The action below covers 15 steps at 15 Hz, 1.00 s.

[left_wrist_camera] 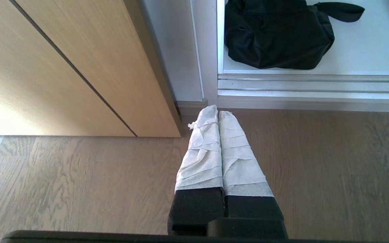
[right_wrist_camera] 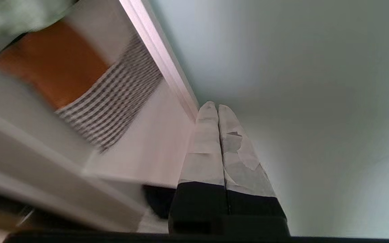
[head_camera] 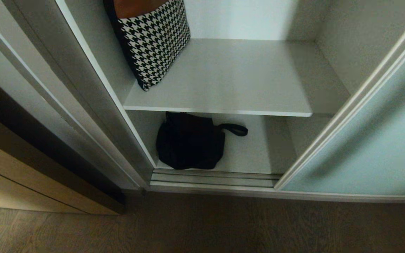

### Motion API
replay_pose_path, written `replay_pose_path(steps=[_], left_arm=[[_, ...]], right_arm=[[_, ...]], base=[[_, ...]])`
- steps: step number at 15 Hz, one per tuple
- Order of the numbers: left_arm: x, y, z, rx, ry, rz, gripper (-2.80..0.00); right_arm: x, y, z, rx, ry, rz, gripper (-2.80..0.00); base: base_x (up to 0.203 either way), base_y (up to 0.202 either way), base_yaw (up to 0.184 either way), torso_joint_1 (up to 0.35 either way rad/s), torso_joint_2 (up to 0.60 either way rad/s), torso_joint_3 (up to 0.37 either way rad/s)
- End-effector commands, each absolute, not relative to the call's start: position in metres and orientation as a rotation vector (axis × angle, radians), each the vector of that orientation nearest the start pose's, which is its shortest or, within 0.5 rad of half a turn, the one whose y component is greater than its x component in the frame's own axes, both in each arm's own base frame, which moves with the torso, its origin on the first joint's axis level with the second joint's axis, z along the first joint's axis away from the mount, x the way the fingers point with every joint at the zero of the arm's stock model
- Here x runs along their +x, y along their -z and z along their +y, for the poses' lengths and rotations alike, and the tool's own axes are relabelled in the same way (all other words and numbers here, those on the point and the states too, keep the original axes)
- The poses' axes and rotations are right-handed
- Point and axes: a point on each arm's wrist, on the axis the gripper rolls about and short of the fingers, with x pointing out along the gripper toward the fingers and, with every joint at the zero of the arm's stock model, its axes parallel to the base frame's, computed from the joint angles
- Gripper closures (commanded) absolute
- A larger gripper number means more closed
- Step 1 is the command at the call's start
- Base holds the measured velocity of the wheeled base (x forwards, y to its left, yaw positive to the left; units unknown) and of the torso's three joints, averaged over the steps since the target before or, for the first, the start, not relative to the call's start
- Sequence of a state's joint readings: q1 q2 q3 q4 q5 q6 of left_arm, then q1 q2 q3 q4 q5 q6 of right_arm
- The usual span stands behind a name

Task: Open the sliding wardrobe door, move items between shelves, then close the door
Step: Close the door

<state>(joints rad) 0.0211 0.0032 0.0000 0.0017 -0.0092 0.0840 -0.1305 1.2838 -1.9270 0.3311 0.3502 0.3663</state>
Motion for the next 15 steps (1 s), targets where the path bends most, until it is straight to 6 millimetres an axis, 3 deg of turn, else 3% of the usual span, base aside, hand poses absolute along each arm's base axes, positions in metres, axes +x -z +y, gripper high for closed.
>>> replay_pose_path(steps=[1,6,11,15], left_arm=[[-0.022,-0.075,-0.001,0.084,-0.012,0.007,0.00],[-0.022,-0.075,-0.001,0.084,-0.012,0.007,0.00],[-0.022,-0.075,-0.001,0.084,-0.012,0.007,0.00],[-0.022,-0.075,-0.001,0.084,-0.012,0.007,0.00]], right_arm=[[0.104,-0.483,0.002,0.283,-0.344,-0.240,0.00],[0.112,-0.476,0.018,0.233,-0.480,-0.175,0.00],[0.095,-0.473,0.033,0.237,-0.706,-0.152,0.00],[0.095,-0.465,0.034,0.239,-0.735,-0.117,0.00]], base=[[0.000,0.000,0.000,0.000,0.00,0.000],[0.000,0.000,0.000,0.000,0.00,0.000],[0.000,0.000,0.000,0.000,0.00,0.000],[0.000,0.000,0.000,0.000,0.00,0.000]])
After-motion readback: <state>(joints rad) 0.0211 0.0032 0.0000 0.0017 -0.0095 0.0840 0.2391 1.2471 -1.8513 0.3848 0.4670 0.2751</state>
